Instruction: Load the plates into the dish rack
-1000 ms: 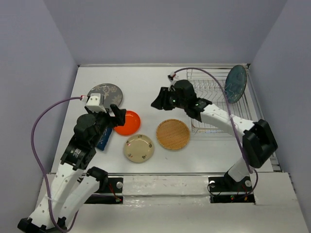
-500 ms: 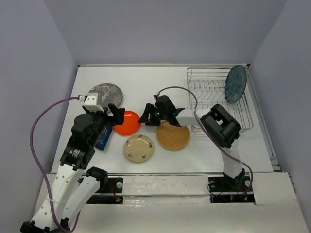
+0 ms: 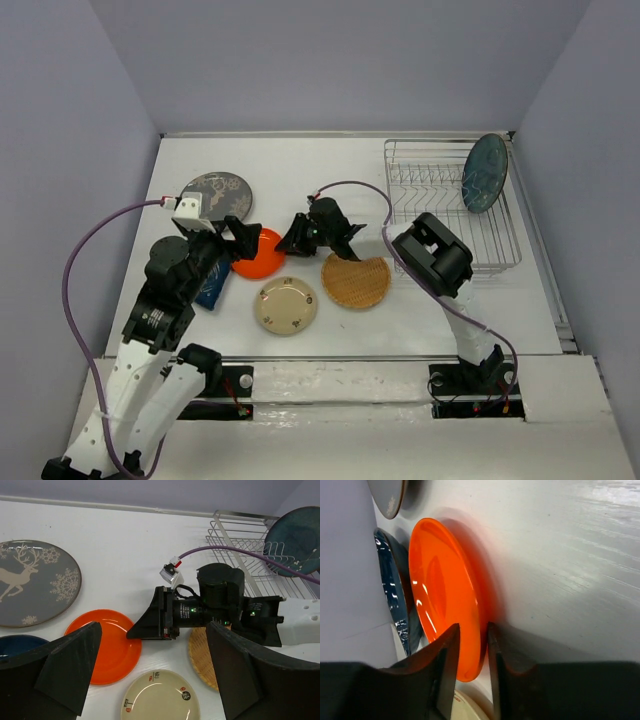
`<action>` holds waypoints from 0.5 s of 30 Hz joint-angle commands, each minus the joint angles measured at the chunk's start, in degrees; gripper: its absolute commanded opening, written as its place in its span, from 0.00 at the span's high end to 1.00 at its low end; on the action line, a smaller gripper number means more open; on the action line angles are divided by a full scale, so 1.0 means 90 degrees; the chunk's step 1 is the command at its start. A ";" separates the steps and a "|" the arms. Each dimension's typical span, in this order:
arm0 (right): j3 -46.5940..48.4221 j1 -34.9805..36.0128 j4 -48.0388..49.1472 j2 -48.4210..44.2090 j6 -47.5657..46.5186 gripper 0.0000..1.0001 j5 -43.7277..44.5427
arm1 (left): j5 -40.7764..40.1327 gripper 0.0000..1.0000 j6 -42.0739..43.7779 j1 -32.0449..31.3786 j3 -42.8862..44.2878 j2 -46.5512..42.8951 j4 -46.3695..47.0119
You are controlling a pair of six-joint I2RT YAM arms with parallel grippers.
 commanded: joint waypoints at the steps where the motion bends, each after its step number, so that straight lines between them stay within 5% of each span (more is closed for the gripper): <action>1: 0.0074 0.0079 0.0162 -0.0018 0.0282 0.81 0.0340 | 0.0049 0.04 0.0037 -0.0096 0.0016 -0.0124 0.0288; 4: -0.0091 0.0079 0.0055 -0.0408 0.0185 0.93 0.0739 | 0.0019 0.04 0.0037 -0.0135 0.0016 -0.0172 0.0288; 15: -0.0443 -0.0018 -0.1214 -0.3170 -0.1913 0.93 0.2896 | -0.0069 0.03 0.0066 -0.0369 0.0007 -0.0368 0.0249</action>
